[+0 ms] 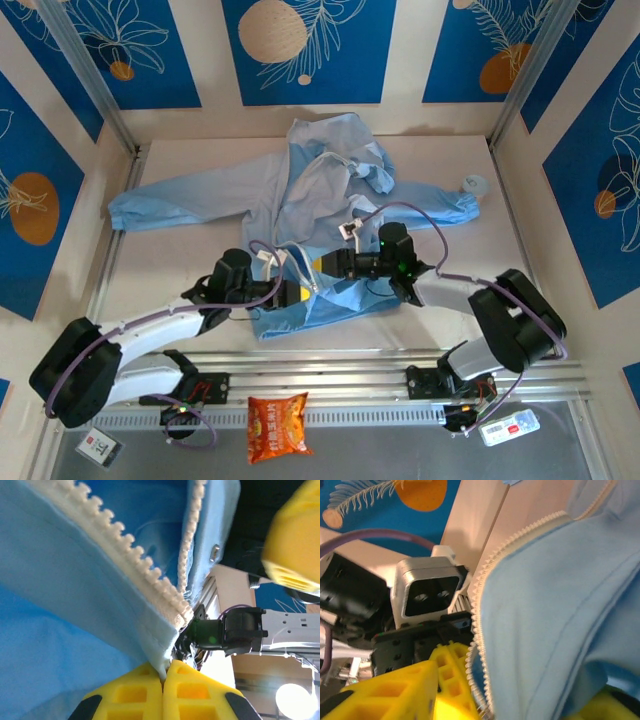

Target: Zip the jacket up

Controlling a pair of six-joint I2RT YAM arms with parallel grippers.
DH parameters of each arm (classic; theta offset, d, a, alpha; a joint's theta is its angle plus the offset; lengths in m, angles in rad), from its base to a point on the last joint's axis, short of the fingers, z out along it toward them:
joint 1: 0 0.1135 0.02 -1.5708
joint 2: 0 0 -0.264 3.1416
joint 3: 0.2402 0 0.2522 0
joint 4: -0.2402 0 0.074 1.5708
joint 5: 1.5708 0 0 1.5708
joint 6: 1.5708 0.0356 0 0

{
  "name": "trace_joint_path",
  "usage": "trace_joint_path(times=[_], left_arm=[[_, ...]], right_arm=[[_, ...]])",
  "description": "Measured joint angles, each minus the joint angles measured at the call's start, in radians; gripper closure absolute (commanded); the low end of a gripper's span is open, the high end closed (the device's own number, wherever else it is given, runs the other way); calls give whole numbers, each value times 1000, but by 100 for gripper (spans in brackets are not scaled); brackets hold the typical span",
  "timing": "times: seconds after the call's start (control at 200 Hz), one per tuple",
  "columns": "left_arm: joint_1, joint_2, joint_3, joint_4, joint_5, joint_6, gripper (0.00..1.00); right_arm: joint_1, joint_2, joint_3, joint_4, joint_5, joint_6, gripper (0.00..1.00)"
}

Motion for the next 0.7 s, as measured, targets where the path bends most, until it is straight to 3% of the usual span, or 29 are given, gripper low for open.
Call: trace_joint_path(times=[0.36, 0.59, 0.7], left_arm=[[23, 17, 87, -205, 117, 111, 100], [23, 18, 136, -340, 143, 179, 100], [24, 18, 164, -403, 147, 209, 100]], right_arm=[[-24, -346, 138, -583, 77, -404, 40], [-2, -394, 217, -834, 177, -642, 45], [73, -394, 246, -921, 258, -772, 49]])
